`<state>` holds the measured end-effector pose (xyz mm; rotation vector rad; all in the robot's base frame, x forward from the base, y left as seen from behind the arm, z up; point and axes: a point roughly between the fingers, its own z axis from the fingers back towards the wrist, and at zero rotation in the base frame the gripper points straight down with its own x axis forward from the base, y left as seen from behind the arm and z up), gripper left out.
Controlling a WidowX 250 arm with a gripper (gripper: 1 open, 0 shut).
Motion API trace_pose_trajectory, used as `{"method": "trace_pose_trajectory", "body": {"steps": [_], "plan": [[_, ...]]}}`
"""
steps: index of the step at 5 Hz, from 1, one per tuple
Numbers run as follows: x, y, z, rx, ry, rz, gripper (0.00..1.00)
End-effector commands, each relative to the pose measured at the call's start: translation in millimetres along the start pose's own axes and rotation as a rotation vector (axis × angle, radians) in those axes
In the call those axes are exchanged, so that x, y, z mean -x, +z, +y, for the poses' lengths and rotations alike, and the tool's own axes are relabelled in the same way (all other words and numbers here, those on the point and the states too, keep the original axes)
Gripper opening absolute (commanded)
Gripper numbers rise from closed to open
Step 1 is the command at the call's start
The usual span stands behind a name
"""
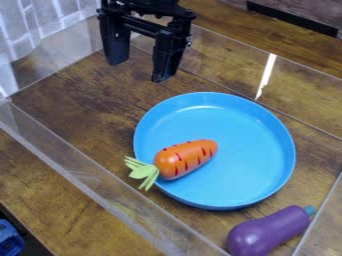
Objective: Put the purple eggplant on the blue tray
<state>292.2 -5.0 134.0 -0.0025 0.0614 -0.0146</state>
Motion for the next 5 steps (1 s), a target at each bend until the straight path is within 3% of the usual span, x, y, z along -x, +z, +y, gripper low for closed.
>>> {"method": "trace_pose_trajectory", "body": {"steps": [1, 5], "plan": [[0.7, -6.4, -3.8, 0.0, -0.007, 0.01, 1.0], [4.0, -31.6, -24.8, -0.002, -0.046, 0.018, 1.0]]}}
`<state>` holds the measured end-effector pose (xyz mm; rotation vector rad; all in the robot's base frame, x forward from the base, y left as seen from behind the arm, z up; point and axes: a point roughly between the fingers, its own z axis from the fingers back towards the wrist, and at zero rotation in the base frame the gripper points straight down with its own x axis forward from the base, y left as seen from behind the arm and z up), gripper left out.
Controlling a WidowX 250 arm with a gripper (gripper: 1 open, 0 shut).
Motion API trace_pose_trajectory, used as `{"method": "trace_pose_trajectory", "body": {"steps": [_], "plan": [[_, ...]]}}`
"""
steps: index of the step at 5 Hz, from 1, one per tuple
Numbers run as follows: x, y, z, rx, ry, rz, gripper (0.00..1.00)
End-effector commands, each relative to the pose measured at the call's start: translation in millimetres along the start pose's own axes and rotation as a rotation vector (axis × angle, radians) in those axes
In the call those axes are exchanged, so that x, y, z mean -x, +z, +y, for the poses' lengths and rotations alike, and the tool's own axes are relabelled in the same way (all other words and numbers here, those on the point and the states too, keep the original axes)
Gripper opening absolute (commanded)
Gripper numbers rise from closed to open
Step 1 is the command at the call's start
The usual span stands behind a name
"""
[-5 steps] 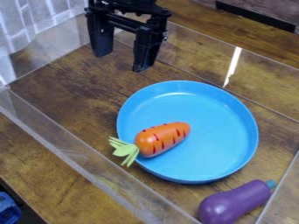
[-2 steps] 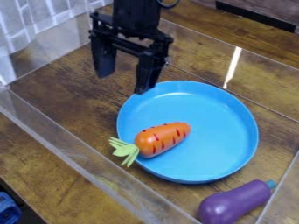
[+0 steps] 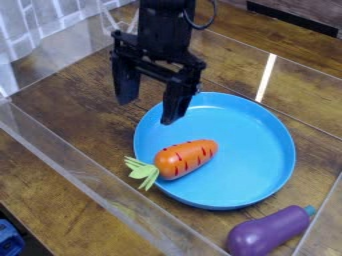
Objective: Put the purple eggplant on the blue tray
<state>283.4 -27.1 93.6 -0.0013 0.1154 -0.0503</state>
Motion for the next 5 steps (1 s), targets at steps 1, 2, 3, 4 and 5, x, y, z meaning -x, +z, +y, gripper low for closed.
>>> {"method": "trace_pose_trajectory", "body": {"steps": [1, 2, 3, 4, 5], "plan": [[-1.1, 1.6, -14.0, -0.001, -0.037, -0.053, 1.0], [-1.0, -7.1, -27.0, 0.0, -0.07, -0.074, 1.0], [-2.5, -18.4, -35.1, -0.001, -0.089, -0.093, 1.0], [-4.7, -31.9, -38.8, -0.01, -0.106, -0.119, 1.0], [0.7, -39.5, -54.3, -0.018, -0.172, -0.159, 1.0]]}}
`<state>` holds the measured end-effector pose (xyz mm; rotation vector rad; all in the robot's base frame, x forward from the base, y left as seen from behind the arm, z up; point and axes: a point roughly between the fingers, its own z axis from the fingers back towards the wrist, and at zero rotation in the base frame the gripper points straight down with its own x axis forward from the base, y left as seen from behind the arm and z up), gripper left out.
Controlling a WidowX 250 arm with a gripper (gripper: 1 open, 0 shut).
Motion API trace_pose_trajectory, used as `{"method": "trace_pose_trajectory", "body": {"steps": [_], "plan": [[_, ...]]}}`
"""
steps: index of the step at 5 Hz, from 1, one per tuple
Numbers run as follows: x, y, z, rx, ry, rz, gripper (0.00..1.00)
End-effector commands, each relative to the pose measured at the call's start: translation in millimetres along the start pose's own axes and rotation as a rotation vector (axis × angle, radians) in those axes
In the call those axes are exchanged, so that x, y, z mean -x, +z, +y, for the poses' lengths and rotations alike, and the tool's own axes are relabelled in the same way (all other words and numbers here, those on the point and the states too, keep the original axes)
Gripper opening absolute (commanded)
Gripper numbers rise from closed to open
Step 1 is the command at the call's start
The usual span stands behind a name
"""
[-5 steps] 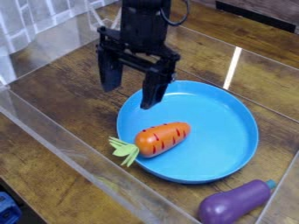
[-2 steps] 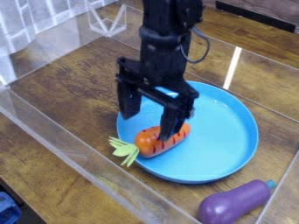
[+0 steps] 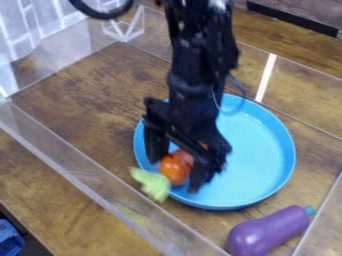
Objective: Put the purple eggplant on the blue tray
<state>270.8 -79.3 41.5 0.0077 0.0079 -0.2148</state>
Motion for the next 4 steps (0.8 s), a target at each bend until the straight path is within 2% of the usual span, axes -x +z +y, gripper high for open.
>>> {"method": "trace_pose_trajectory", "body": {"steps": [1, 2, 3, 4], "plan": [[-6.4, -4.3, -3.2, -0.024, -0.049, -0.063, 1.0], [-7.7, -11.5, -4.7, -0.025, -0.06, -0.074, 1.0], [-9.6, -14.8, -7.8, -0.025, -0.099, -0.094, 0.0], [-11.9, -11.8, -13.9, -0.024, -0.155, -0.126, 0.0]]}}
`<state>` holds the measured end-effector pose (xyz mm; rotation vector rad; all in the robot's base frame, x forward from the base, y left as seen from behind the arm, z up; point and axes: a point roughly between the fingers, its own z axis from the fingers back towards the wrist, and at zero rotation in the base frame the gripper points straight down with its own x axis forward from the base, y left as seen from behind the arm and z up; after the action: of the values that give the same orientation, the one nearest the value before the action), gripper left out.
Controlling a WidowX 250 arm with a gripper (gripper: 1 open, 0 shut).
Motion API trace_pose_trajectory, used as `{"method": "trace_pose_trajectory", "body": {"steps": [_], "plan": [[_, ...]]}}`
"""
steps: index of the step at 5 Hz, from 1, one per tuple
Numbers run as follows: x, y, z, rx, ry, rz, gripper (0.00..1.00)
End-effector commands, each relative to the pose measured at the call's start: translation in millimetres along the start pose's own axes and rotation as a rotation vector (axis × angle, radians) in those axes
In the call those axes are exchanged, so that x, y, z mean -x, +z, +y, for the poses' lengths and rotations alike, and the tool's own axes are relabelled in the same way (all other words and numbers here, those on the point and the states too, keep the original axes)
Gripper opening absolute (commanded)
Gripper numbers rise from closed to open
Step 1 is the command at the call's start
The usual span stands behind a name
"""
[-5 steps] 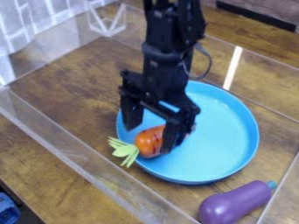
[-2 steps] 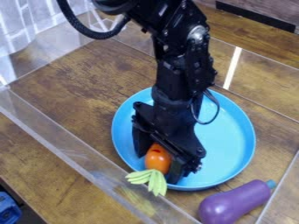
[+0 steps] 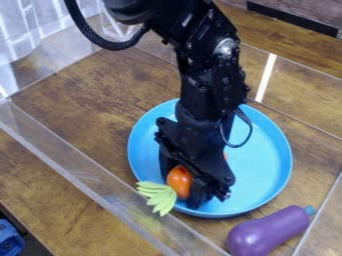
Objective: Put the purple eggplant on the blue tray
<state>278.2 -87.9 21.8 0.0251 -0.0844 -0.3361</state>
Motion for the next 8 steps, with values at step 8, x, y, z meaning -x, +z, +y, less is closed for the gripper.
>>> {"method": "trace_pose_trajectory", "body": {"steps": [8], "plan": [[-11.2, 28.5, -29.2, 0.011, -0.239, -0.142, 0.0]]}}
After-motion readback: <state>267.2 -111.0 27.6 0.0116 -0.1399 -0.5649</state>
